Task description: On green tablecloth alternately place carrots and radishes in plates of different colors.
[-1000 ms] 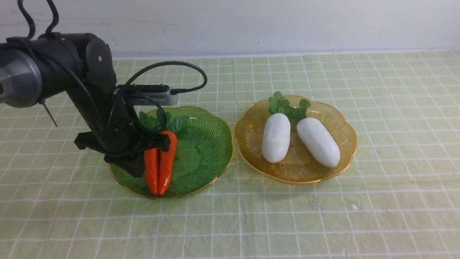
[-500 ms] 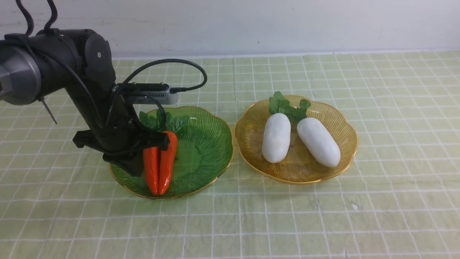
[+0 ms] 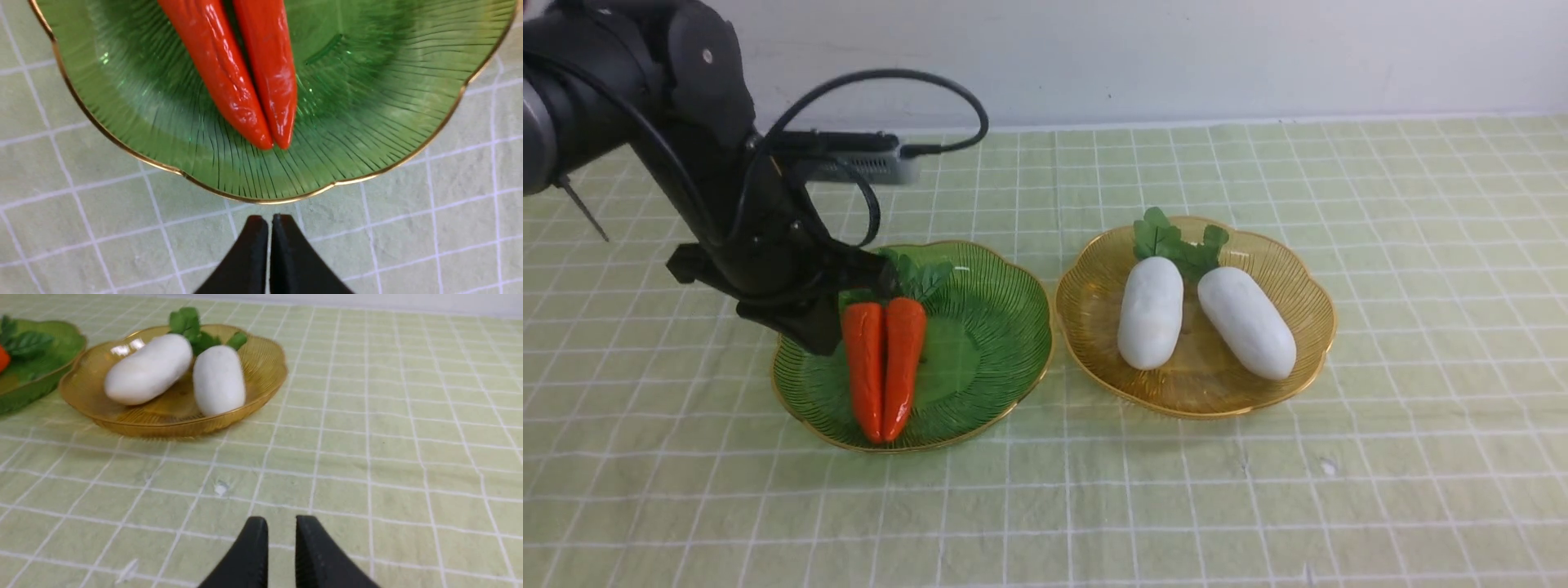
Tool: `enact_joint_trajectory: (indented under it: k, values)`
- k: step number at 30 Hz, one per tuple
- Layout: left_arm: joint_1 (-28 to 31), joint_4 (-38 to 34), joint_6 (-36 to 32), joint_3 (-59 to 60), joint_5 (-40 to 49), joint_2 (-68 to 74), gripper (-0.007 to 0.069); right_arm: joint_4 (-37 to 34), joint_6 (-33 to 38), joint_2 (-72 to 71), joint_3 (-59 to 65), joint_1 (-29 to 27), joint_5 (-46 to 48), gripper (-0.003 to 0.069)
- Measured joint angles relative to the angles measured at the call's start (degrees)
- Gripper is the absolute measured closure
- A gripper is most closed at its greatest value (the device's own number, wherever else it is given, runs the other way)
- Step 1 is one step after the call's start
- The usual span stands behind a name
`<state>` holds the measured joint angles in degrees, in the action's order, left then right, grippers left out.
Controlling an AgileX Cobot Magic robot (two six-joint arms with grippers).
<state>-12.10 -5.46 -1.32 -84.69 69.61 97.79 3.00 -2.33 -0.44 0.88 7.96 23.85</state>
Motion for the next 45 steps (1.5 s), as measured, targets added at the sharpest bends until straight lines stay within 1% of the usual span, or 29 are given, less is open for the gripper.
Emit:
enact_joint_trajectory:
  k: [6,9,13,17,18,22,25,28,30,31,32,33,35,37,39,45]
  values:
    - [0.0,0.0,-2.4,0.0,0.8,-7.6,0.0632,0.2,0.0,0.0,0.2,-5.7,-1.1,0.0573]
    - [0.0,-0.3,-2.4,0.2,0.9,-11.8,0.0632,0.2,0.0,0.0,0.2,-6.9,-1.2,0.0573]
    - [0.0,-0.7,-2.5,2.4,1.0,-17.8,0.0632,0.2,0.0,0.0,0.2,-7.0,-1.2,0.0573]
    - [0.0,-0.9,-2.7,9.9,1.2,-28.9,0.0632,0.2,0.0,0.0,0.2,-7.0,-1.2,0.0573]
    - [0.0,-0.9,-2.8,10.4,1.2,-29.4,0.0632,0.2,0.0,0.0,0.2,-7.0,-1.2,0.0573]
    - [0.0,-3.9,-4.9,22.1,0.6,-42.3,0.0632,0.2,0.0,0.0,0.2,-7.0,-1.2,0.0573]
    - [0.0,-7.4,-7.9,31.8,-6.2,-52.6,0.0632,0.2,0.0,0.0,0.2,-7.0,-1.2,0.0573]
    - [0.0,-11.1,-12.2,43.2,-18.8,-62.4,0.0632,0.2,0.0,0.0,0.2,-7.0,-1.2,0.0573]
    - [0.0,-13.0,-13.6,49.6,-24.8,-68.3,0.0632,0.2,0.0,0.0,0.2,-7.0,-1.2,0.0573]
    - [0.0,-14.6,-14.8,54.6,-31.4,-73.0,0.0632,0.2,0.0,0.0,0.2,-7.0,-1.2,0.0573]
    - [0.0,-15.3,-14.9,56.5,-33.0,-74.9,0.0632,0.2,0.0,0.0,0.2,-7.0,-1.2,0.0573]
    - [0.0,-17.4,-15.4,61.5,-39.8,-79.9,0.0632,0.2,0.0,0.0,0.2,-7.0,-1.2,0.0573]
    - [0.0,-18.4,-15.5,63.3,-42.6,-81.7,0.0632,0.2,0.0,0.0,0.2,-7.0,-1.2,0.0573]
    - [0.0,-21.8,-15.7,68.9,-51.4,-86.6,0.0632,0.2,0.0,0.0,0.2,-7.0,-1.2,0.0573]
    - [0.0,-23.6,-15.8,71.5,-54.8,-88.6,0.0632,0.2,0.0,0.0,0.2,-7.0,-1.2,0.0573]
    - [0.0,-26.2,-15.8,77.9,-56.8,-89.9,0.0632,0.2,0.0,0.0,0.2,-7.0,-1.2,0.0573]
